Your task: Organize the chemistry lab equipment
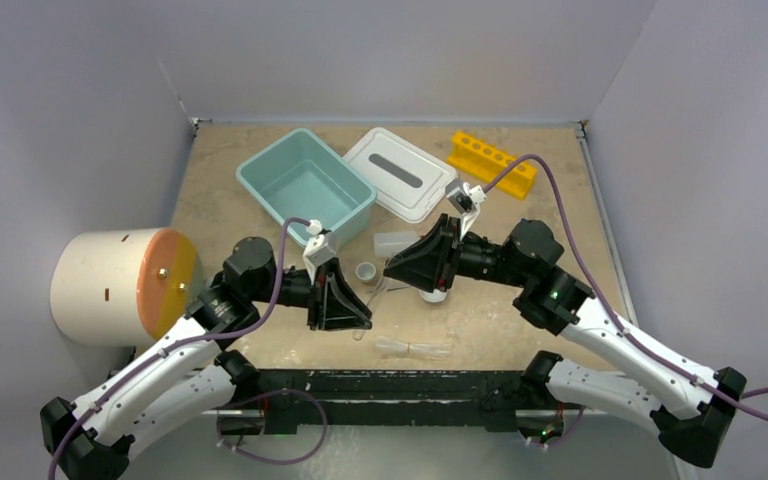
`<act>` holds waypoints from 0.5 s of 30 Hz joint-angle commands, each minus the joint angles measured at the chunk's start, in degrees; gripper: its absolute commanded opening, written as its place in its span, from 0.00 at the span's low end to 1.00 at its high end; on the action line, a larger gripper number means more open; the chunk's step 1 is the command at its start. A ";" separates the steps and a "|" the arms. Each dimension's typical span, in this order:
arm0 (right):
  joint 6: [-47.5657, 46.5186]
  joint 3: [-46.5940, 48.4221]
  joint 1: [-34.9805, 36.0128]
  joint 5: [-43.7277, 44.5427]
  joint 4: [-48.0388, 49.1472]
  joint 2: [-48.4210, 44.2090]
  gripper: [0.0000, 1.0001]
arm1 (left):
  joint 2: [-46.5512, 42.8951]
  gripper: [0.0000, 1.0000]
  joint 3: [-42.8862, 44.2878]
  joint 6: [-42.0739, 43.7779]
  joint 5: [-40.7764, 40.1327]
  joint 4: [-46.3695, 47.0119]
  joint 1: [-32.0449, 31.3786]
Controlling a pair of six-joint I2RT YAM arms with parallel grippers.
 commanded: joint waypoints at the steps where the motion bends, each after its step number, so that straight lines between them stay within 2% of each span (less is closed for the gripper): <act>1: 0.14 1.58 0.20 -1.11 2.87 -1.00 0.24 | -0.16 0.00 2.05 0.58 1.26 2.68 -0.29; 10: 1.54 0.49 0.20 -0.98 4.20 -1.40 0.08 | -0.29 0.00 2.30 0.09 -0.31 2.03 -0.29; 11: 1.51 0.61 0.20 -0.64 3.88 -1.46 0.08 | -0.38 0.07 2.58 -0.02 -1.48 1.49 -0.35; 13: 1.71 0.82 0.17 0.23 2.02 -1.74 0.06 | -0.68 0.37 3.38 0.09 -4.50 -0.88 -0.29; 15: 2.12 1.40 0.20 2.41 0.26 -2.03 0.05 | -1.02 0.58 4.68 0.87 -7.61 -3.63 -0.29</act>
